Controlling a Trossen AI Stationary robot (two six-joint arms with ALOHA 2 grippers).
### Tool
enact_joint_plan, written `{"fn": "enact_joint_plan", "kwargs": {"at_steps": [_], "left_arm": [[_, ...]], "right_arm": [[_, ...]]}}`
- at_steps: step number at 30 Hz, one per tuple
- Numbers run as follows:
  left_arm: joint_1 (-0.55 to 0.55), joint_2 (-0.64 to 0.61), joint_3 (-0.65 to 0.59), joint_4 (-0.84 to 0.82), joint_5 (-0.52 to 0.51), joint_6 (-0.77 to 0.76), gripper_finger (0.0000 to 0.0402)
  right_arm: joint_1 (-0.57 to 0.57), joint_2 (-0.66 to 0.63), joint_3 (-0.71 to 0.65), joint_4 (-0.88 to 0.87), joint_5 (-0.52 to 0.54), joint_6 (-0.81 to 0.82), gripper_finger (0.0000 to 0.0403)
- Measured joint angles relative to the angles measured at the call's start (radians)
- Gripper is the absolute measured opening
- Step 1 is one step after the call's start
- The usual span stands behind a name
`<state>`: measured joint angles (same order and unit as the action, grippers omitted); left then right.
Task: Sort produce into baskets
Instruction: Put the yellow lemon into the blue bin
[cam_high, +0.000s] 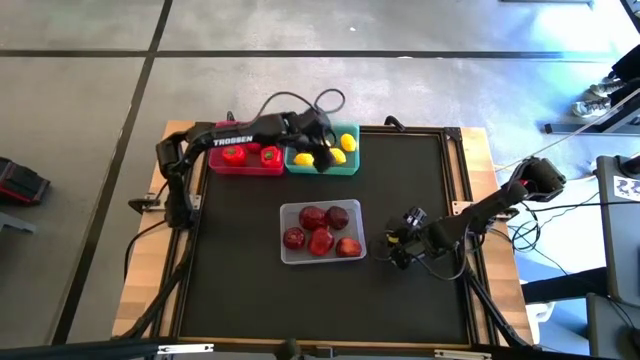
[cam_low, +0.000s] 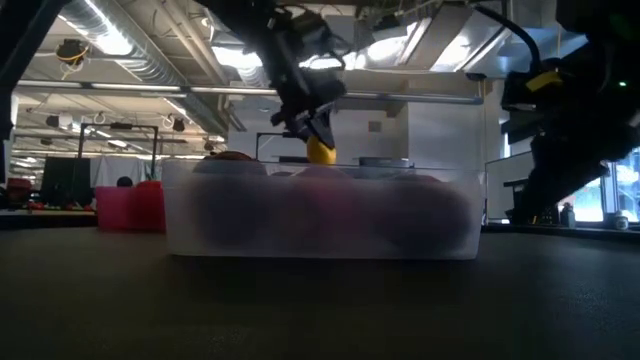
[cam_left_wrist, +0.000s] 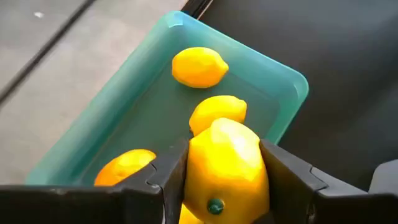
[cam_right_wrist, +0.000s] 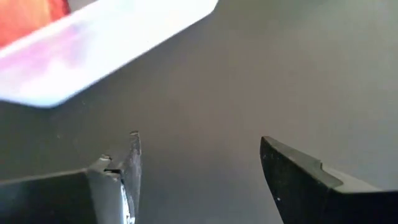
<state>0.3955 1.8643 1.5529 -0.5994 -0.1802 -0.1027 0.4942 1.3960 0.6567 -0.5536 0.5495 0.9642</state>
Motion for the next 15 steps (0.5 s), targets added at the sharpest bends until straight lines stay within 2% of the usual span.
{"fn": "enact_joint_plan", "kwargs": {"at_steps": [7, 15], "left_arm": [[0.094, 0.063, 0.0, 0.022, 0.118, -0.006, 0.0168], [0.103, 0.149, 0.0, 0.017, 0.131, 0.023, 0.0173]], "right_arm": [[0.001, 0.0, 0.0, 0.038, 0.063, 0.001, 0.0248], [0.001, 0.001, 0.0, 0.037, 0.087, 0.019, 0.0248]]}}
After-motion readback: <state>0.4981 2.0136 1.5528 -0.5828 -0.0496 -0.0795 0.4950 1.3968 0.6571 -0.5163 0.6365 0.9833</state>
